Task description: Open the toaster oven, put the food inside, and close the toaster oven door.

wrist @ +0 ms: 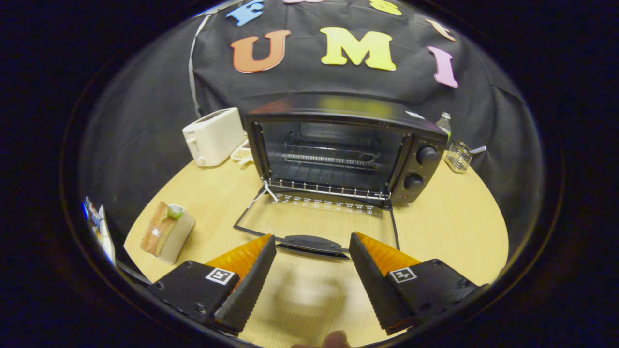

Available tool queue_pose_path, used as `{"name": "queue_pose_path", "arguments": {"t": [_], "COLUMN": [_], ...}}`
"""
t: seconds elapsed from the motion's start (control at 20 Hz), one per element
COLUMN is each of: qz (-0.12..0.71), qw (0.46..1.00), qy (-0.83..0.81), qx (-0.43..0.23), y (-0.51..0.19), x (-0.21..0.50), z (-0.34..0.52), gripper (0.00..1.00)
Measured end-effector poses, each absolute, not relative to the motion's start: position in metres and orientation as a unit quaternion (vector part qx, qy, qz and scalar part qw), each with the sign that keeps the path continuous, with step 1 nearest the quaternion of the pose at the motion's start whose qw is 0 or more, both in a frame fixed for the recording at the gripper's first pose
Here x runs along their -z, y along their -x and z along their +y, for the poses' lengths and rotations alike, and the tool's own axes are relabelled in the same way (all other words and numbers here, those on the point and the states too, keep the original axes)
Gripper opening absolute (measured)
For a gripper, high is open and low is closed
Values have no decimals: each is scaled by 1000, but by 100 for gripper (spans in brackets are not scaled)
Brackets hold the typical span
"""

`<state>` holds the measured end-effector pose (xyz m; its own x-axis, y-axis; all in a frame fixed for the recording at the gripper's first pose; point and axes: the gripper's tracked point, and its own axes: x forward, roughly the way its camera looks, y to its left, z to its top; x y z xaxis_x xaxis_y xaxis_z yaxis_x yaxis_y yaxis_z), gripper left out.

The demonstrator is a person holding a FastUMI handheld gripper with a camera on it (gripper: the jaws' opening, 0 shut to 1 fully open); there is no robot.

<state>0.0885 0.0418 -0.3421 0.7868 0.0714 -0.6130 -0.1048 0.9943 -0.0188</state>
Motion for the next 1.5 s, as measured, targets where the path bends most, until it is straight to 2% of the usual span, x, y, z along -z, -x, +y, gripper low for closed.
{"name": "queue_pose_path", "arguments": {"t": [0.2, 0.4, 0.75, 1.25, 1.5], "qz": [307, 327, 408, 543, 581], "qw": [944, 922, 862, 762, 726], "qy": [34, -6, -70, -192, -234], "qx": [-120, -207, -292, -297, -283], "y": [-74, -61, -56, -59, -70], "x": [295, 265, 277, 352, 381], "z": [64, 106, 180, 249, 275], "gripper": [100, 100, 100, 99, 84]}}
